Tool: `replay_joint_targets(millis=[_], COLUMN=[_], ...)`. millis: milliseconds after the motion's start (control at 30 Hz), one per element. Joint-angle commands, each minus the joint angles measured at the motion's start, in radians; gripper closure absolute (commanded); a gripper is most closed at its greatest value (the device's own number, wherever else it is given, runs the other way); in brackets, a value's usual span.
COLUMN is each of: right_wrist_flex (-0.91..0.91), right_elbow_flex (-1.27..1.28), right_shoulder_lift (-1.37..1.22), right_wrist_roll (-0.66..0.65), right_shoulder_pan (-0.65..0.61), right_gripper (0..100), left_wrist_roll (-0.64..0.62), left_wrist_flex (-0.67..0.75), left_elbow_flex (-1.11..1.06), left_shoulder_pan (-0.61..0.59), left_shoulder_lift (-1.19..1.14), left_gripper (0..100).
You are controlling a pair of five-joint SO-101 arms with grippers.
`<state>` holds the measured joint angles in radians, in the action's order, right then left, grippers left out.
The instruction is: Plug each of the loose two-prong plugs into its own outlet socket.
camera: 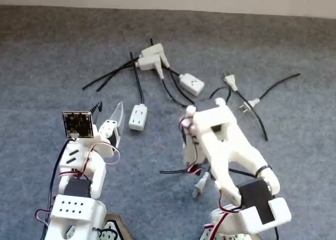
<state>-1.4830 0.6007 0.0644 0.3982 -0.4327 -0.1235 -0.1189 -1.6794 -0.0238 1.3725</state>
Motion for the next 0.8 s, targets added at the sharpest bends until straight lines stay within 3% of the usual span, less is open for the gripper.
replay_joint_targets(millis=[0, 133, 533, 767], right_wrist_flex=[0.116, 0.194, 0.148, 0.147], right_elbow_flex=[0.071, 0.119, 0.125, 0.125], right_shoulder_lift=[0.005, 0.005, 0.004, -0.002], right_wrist_roll=[0.012, 0.071, 0.253, 0.265], right_shoulder_pan=[-0.013, -0.013, -0.074, -0.087], right_gripper=[87.5, 87.6, 87.2, 87.2], left_wrist_roll=[-0.005, -0.005, -0.005, -0.005], left_wrist_flex=[-0.003, 0.000, 0.002, 0.002], left_elbow_flex=[-0.015, -0.019, -0.019, -0.019], left_shoulder_pan=[0.013, 0.013, 0.015, 0.015], left_shoulder_lift=[0.002, 0.007, 0.007, 0.007], left_gripper=[80, 80, 80, 80])
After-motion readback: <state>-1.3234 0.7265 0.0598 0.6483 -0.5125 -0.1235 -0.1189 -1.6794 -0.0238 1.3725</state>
